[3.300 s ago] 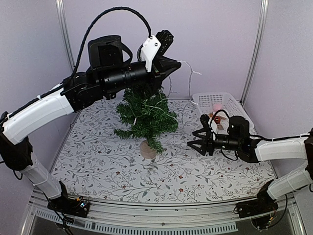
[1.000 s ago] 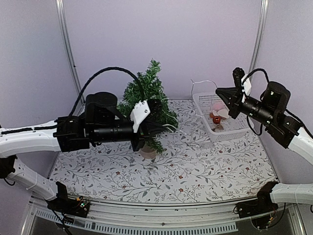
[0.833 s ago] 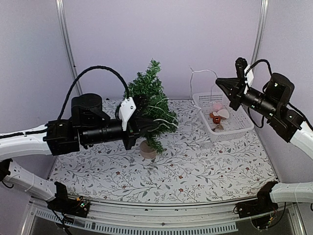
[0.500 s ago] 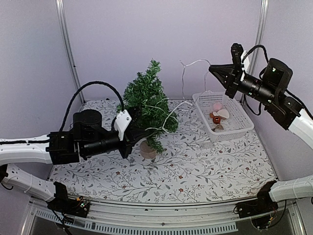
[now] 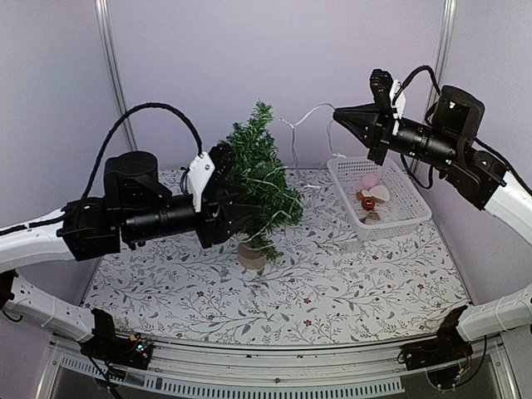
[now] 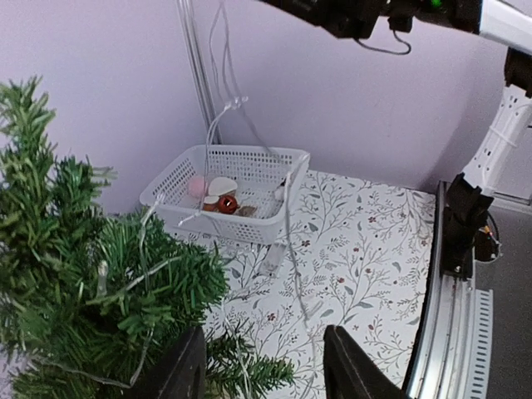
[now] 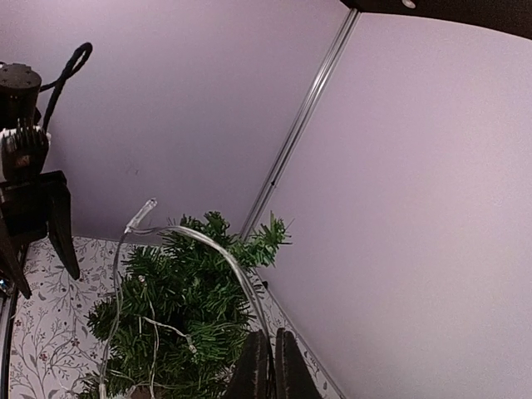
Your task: Decorate the small christmas tree
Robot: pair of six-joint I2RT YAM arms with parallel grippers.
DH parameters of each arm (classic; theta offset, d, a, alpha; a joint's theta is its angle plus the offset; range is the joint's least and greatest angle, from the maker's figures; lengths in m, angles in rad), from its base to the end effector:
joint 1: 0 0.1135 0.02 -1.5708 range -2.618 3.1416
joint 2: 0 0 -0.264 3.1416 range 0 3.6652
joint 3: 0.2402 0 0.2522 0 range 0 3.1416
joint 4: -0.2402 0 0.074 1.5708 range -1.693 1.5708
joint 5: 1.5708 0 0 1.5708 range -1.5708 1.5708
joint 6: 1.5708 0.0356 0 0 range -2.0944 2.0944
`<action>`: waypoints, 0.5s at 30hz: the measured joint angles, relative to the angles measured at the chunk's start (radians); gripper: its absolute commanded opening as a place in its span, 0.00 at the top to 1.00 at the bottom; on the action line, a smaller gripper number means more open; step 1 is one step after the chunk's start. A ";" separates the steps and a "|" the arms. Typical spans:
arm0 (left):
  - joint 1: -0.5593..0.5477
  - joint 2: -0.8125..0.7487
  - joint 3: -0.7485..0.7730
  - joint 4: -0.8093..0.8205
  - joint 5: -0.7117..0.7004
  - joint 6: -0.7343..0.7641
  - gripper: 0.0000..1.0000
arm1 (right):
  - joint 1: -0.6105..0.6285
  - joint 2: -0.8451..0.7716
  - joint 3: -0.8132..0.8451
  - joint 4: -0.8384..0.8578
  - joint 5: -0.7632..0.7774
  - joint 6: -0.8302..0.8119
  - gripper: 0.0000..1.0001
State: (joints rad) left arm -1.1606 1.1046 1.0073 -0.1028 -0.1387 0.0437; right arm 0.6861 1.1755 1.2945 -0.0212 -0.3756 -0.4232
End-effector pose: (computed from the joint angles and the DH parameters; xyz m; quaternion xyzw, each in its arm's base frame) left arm 0.1074 -0.2347 0.3635 0.4013 0.6613 -0.2891 0.5639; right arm 0.1937 0.1755 0.4563 -0.4651 0.4881 0.2197 0.7051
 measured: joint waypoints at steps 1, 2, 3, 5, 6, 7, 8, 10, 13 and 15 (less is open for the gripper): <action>-0.002 0.009 0.043 -0.022 0.011 0.005 0.52 | 0.004 0.000 0.006 -0.012 0.002 -0.011 1.00; -0.003 0.019 0.086 -0.040 0.021 0.009 0.53 | 0.010 0.000 0.011 -0.022 0.004 -0.022 1.00; -0.004 0.032 0.134 -0.058 0.026 0.014 0.54 | 0.014 0.000 0.014 -0.032 0.007 -0.034 1.00; -0.005 0.066 0.236 -0.091 0.029 0.025 0.55 | 0.022 0.000 0.021 -0.051 0.012 -0.055 1.00; -0.005 0.085 0.283 -0.102 0.029 0.033 0.55 | 0.025 0.000 0.023 -0.066 0.018 -0.069 1.00; -0.006 0.116 0.355 -0.126 0.030 0.042 0.56 | 0.027 -0.001 0.024 -0.077 0.023 -0.077 1.00; -0.006 0.145 0.417 -0.137 0.029 0.050 0.56 | 0.030 -0.001 0.027 -0.093 0.026 -0.089 1.00; -0.008 0.205 0.533 -0.176 0.023 0.064 0.57 | 0.038 -0.001 0.032 -0.124 0.034 -0.106 1.00; -0.013 0.313 0.715 -0.235 0.011 0.085 0.57 | 0.058 0.000 0.050 -0.161 0.048 -0.129 1.00; -0.017 0.378 0.809 -0.274 -0.001 0.094 0.60 | 0.072 0.000 0.064 -0.177 0.055 -0.143 1.00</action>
State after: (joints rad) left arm -1.1774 1.4830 1.8168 -0.3767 -0.1398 0.1379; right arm 0.7586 1.1759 1.3582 -0.1986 -0.3206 -0.5667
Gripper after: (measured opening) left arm 0.427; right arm 0.036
